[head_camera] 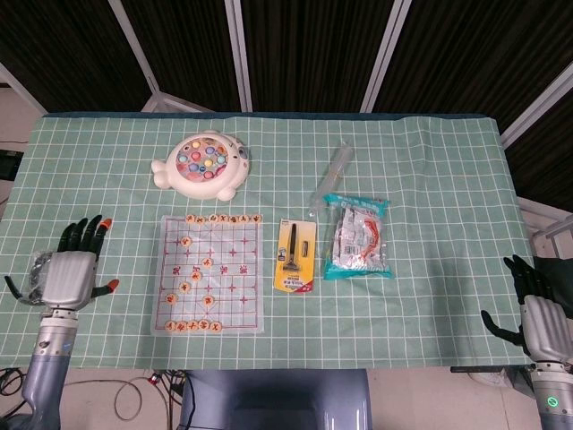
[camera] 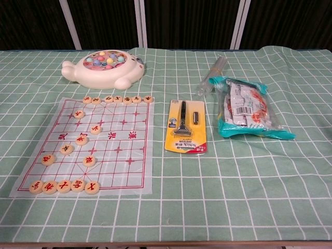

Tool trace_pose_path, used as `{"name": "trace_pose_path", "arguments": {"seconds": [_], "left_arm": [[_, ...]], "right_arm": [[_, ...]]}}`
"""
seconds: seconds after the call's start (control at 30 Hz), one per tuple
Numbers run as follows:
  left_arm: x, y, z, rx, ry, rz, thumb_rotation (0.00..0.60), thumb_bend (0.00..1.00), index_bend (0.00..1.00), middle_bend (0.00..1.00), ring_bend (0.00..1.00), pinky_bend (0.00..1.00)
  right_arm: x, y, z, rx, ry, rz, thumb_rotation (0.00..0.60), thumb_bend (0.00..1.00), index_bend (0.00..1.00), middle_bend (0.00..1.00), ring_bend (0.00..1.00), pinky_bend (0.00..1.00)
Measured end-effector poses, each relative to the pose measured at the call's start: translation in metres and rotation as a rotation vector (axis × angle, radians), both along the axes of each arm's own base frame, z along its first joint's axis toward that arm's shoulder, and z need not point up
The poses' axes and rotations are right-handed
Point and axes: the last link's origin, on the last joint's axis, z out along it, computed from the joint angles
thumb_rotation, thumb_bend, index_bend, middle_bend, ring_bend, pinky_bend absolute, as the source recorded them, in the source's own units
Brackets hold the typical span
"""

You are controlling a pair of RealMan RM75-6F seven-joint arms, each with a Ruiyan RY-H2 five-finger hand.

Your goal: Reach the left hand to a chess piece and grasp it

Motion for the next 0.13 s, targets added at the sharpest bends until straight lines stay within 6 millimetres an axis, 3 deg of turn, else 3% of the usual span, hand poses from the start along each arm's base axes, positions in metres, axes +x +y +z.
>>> {"name": "trace_pose_path", "arguments": {"seconds": [0.13], "left_arm": [[-0.014,-0.015,0.009,0.016,-0.001,0.024,0.6,0.02,0.0,0.0,0.0,0.01]], "right_arm": [[0.0,0.001,0.0,0.001,0.007,0.003,0.6,0.37,0.0,0.0,0.0,0.0]]}}
